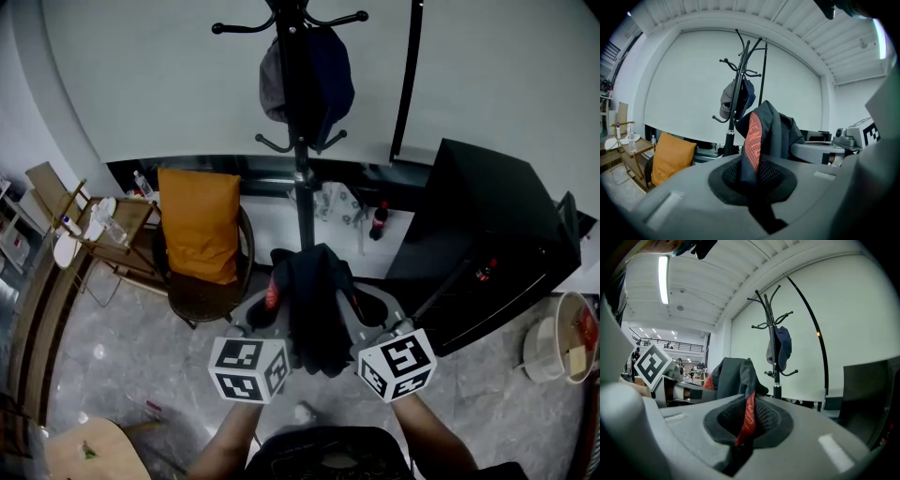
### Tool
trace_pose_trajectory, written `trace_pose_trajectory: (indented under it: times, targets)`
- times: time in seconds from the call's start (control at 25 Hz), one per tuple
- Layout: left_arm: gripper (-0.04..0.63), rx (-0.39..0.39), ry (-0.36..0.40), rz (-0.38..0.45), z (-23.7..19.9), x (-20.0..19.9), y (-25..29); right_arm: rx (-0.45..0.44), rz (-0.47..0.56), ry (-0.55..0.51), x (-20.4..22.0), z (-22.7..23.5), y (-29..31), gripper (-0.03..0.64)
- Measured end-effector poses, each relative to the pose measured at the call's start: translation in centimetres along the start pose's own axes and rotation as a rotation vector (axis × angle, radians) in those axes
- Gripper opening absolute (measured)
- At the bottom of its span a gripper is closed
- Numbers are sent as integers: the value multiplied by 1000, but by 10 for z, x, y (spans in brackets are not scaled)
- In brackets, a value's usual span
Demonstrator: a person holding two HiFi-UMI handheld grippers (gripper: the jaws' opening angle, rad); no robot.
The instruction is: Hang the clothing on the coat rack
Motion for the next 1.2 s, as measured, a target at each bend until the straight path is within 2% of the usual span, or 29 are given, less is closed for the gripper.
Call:
trace_pose_trajectory:
  times: [0.52, 0.8, 1.2]
  targets:
    - [26, 82, 48, 69, -33, -39, 17, 103, 67, -28, -31, -2, 33, 29]
    - [26, 87, 56, 90, -45, -54, 31, 124, 94, -46, -45, 7, 48, 29]
    - [26, 67, 90, 89, -49, -71, 68, 128, 141, -21, -51, 45, 71, 29]
Point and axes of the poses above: the fingertips, and each gripper's own axes: y forward along the fingers, z to its right, x out of its underside, the point moved 3 cm from there along -y, backward along the fingers, and after that the axes turned 7 degrees about -z, right-handed, at the moved point
